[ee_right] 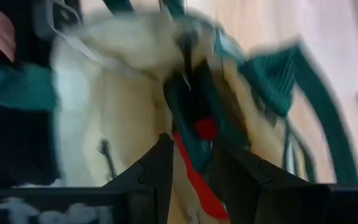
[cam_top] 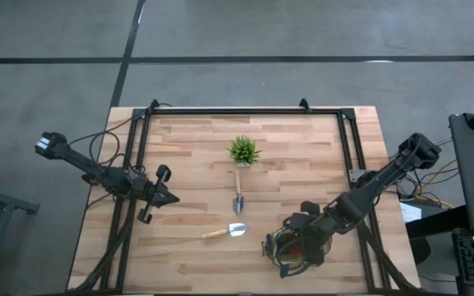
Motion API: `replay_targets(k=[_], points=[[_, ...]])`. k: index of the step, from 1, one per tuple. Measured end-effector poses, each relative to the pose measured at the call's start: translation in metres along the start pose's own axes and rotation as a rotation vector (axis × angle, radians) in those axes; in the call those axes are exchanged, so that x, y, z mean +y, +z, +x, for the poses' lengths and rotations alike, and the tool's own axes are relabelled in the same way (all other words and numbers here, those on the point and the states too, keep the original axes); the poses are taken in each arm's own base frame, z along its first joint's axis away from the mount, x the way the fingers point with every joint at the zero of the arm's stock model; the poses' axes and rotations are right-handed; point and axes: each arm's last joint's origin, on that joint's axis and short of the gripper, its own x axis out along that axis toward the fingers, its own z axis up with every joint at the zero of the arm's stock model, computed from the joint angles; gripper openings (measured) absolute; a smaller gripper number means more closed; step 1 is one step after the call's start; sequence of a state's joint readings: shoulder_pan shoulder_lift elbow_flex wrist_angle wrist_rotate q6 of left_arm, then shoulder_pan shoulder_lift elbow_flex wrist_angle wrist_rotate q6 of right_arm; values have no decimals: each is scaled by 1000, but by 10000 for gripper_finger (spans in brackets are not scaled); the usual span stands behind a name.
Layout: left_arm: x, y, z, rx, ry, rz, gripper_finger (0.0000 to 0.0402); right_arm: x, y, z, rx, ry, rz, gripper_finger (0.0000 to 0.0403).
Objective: Pick & Place Garden tools in Gardening bag
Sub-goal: Put the green shear scissors into the green gardening bag
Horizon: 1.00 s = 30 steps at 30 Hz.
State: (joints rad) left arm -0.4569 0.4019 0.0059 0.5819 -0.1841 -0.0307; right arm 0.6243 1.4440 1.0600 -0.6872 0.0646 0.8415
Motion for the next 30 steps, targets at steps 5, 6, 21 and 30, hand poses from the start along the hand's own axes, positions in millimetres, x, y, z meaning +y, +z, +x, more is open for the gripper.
replay_targets(k=[5, 6, 21, 30], points=[[0, 0, 0, 0, 0, 0, 12, -8, -8, 8, 43, -28, 21, 118], [0, 0, 0, 0, 0, 0, 12, -9, -10, 11, 57, -37, 18, 122], [0, 0, 0, 0, 0, 0, 12, -3, -5, 50, 303, -204, -160, 155], [0, 0, 0, 0, 0, 0, 12, 2, 6, 51, 319, -223, -154, 33]])
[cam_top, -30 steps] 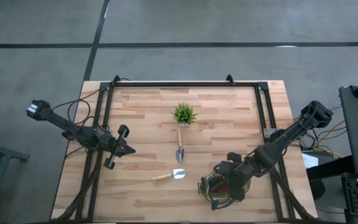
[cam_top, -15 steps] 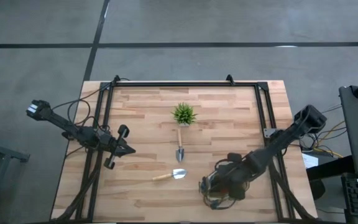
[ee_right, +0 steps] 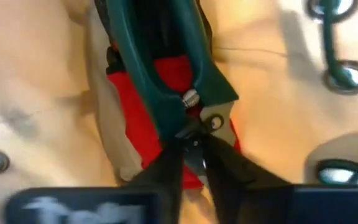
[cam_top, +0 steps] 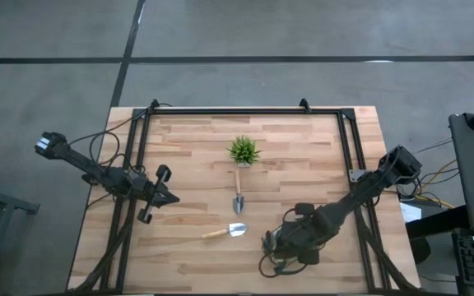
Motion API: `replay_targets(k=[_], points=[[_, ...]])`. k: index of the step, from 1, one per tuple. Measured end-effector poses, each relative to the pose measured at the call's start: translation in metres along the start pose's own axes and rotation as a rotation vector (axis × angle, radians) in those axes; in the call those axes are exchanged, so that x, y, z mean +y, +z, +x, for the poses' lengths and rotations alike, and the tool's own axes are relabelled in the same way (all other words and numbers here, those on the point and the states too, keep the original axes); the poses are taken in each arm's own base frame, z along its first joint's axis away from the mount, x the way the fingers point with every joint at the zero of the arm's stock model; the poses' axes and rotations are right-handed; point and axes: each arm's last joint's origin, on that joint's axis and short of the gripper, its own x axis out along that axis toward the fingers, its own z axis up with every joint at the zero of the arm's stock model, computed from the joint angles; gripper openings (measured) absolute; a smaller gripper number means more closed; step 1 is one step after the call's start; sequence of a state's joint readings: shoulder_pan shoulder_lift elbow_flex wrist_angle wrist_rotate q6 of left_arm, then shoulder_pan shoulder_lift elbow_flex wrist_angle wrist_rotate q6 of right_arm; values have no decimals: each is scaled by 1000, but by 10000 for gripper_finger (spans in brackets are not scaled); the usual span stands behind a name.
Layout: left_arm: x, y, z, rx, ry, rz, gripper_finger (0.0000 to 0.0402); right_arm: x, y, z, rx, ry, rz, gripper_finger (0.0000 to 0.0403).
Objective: Pick & Place Garden tools in Gardening bag
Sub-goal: Put the green shear scissors into the green gardening bag
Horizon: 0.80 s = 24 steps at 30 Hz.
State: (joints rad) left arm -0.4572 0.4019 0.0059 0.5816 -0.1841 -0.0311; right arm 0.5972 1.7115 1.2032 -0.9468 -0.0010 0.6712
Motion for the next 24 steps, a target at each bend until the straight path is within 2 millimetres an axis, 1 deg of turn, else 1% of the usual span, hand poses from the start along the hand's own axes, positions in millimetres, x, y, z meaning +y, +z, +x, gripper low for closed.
replay_targets(k=[1, 4, 11, 15, 17, 19, 21, 24], points=[[0, 0, 0, 0, 0, 0, 12, 0, 1, -2, -8, 4, 3, 21], [0, 0, 0, 0, 0, 0, 12, -1, 2, -12, -25, -8, 18, 11], [0, 0, 0, 0, 0, 0, 12, -1, 6, -40, -83, -76, 23, 8], [0, 0, 0, 0, 0, 0, 12, 0, 9, -50, -109, -82, 24, 8], [0, 0, 0, 0, 0, 0, 12, 2, 10, -51, -97, -42, 30, 8], [0, 0, 0, 0, 0, 0, 12, 6, 11, -49, -79, 41, 42, 8], [0, 0, 0, 0, 0, 0, 12, 7, 10, -43, -64, 86, 56, 8], [0, 0, 0, 0, 0, 0, 12, 5, 6, -30, -19, 89, 75, 18]])
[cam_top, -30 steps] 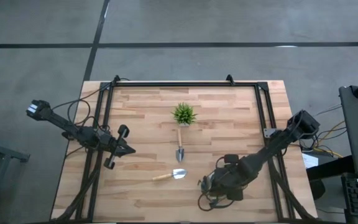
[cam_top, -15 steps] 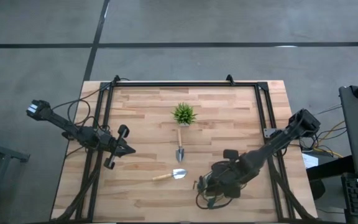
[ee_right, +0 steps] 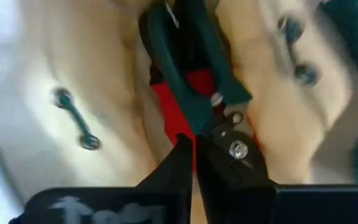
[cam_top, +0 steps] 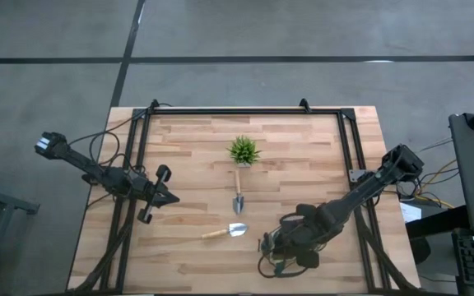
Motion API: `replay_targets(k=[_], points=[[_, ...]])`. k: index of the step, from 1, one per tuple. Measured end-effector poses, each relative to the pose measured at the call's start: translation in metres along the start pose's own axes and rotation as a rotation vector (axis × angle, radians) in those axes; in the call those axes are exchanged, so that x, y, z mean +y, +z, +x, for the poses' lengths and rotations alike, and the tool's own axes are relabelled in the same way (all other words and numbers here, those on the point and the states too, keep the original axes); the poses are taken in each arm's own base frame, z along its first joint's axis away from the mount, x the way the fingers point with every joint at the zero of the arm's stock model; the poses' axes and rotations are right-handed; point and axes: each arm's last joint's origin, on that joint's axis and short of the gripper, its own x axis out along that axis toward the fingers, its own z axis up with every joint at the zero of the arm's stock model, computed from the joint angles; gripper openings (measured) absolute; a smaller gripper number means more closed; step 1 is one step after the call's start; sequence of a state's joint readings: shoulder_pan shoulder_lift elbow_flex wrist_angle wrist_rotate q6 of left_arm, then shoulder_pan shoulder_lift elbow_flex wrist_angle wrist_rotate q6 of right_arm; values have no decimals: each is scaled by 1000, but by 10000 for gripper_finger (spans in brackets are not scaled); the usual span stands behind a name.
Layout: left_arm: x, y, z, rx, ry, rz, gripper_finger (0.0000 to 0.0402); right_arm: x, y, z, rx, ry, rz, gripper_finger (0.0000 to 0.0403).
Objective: Pick & Place Garden tools in Gardening bag
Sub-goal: Put the green shear scissors into the green gardening bag
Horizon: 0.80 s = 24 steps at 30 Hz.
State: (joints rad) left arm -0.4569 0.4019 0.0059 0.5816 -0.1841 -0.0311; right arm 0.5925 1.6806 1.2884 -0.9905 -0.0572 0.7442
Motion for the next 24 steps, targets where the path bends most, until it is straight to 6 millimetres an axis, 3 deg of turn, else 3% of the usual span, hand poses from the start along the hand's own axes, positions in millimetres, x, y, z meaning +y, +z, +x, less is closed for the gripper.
replay_targets(k=[6, 15, 24], points=[[0, 0, 0, 0, 0, 0, 12, -3, -5, 14, 62, -15, 63, 88], [0, 0, 0, 0, 0, 0, 12, 9, -18, 30, 32, -105, -6, 208], [0, 0, 0, 0, 0, 0, 12, 16, -23, 50, 69, -171, -83, 246]])
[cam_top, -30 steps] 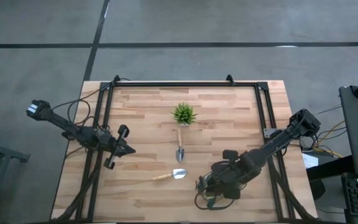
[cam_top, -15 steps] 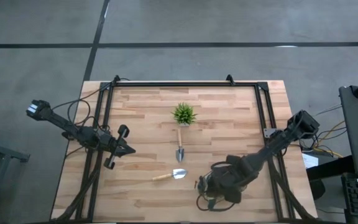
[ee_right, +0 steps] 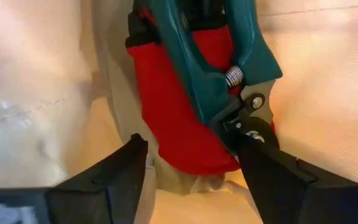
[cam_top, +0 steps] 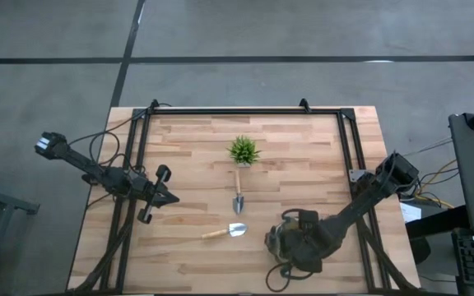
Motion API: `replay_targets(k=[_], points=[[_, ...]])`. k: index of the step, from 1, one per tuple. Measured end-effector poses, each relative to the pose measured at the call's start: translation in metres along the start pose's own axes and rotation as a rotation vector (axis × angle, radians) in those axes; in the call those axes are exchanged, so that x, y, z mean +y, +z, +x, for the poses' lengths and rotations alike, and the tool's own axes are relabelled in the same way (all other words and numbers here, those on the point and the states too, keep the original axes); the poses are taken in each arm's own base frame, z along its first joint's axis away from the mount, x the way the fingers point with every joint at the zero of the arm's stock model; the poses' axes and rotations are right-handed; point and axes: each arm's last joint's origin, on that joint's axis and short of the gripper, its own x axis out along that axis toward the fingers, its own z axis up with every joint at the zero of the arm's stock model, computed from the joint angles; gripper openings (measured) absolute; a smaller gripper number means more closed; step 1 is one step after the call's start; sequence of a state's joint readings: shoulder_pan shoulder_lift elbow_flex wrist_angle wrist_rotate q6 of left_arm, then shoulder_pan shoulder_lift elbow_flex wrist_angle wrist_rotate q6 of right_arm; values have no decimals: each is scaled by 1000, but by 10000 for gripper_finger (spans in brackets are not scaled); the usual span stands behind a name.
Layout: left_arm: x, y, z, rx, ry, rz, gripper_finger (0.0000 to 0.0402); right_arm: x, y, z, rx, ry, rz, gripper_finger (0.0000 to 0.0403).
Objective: Pick & Place Garden tools in Gardening bag
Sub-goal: Put the green shear scissors into the green gardening bag
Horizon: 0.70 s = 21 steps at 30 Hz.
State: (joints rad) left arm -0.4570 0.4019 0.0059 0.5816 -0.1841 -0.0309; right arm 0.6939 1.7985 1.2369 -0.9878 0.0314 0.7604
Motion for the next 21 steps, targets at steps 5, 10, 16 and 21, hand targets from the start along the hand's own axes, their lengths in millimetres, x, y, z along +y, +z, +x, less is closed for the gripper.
replay_targets(k=[5, 10, 16, 21], points=[[0, 0, 0, 0, 0, 0, 12, 0, 0, 1, -15, -18, -6, 234], [0, 0, 0, 0, 0, 0, 12, -1, 1, 1, -27, -36, -3, 200], [0, 0, 0, 0, 0, 0, 12, -3, 4, 3, -44, -32, 11, 96], [0, 0, 0, 0, 0, 0, 12, -7, 7, -1, -50, -18, 31, 17]])
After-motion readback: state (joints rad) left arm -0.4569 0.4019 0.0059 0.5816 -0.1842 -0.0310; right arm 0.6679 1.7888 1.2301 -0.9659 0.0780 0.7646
